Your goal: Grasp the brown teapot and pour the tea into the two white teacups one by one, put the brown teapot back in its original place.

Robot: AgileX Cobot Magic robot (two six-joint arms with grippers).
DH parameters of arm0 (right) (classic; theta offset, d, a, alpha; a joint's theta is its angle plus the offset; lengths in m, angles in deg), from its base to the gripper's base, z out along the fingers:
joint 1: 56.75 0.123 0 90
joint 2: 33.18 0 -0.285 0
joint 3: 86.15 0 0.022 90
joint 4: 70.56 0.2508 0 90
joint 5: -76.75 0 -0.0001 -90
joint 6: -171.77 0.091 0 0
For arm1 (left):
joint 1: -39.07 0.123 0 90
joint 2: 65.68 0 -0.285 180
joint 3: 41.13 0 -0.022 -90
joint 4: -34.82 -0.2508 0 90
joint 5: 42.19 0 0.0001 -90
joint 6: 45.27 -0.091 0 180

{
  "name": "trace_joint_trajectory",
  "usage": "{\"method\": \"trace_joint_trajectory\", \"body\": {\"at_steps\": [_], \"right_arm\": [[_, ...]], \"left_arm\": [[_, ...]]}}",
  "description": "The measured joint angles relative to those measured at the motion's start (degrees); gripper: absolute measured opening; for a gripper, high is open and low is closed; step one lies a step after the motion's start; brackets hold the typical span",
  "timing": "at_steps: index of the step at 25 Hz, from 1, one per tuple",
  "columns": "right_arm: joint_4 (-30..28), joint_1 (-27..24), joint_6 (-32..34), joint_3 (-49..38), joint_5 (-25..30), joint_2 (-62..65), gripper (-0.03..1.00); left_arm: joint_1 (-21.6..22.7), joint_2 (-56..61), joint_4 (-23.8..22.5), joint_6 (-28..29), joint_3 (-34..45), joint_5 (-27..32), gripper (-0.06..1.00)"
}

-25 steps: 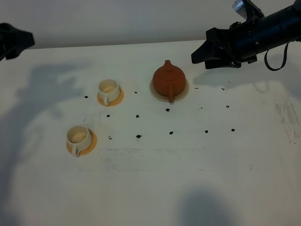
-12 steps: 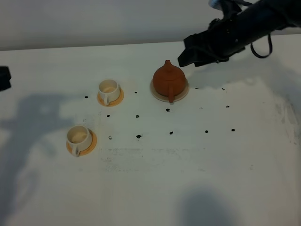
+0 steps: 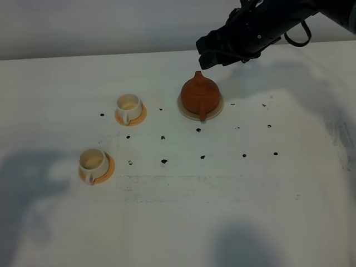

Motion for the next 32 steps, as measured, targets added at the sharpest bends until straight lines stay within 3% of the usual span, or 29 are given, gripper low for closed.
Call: {"method": "trace_joint_trajectory", "body": {"at_steps": [10, 18, 32], "right_arm": [[-4.57, 2.25, 3.09, 0.28, 0.03, 0.0, 0.47], [-6.57, 3.84, 3.27, 0.28, 0.09, 0.0, 0.47], [-9.83, 6.17, 8.34, 0.28, -0.76, -0.52, 0.47]], "left_arm": [[0.0, 20.62, -1.85, 2.81, 0.0, 18.57, 0.44], [0.0, 27.4, -3.34, 4.05, 0.07, 29.26, 0.44], [0.0, 38.25, 0.97, 6.05, 16.21, 26.07, 0.44]]}}
